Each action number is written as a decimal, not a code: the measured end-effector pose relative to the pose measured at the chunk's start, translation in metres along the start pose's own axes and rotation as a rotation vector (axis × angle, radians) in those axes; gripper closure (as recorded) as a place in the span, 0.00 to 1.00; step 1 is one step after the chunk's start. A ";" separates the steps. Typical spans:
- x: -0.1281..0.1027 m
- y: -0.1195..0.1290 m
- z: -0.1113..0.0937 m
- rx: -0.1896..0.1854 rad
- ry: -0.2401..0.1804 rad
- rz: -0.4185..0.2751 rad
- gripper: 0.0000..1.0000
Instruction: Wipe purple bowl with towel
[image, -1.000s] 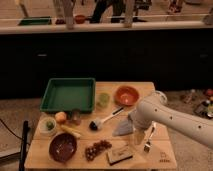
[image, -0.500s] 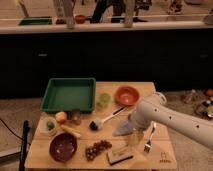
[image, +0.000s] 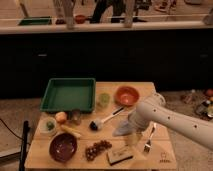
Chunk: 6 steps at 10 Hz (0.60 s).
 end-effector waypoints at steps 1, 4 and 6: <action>-0.002 -0.001 -0.001 0.008 -0.002 -0.058 0.20; -0.011 -0.004 0.002 0.021 -0.006 -0.191 0.20; -0.016 -0.008 0.006 0.019 -0.009 -0.269 0.20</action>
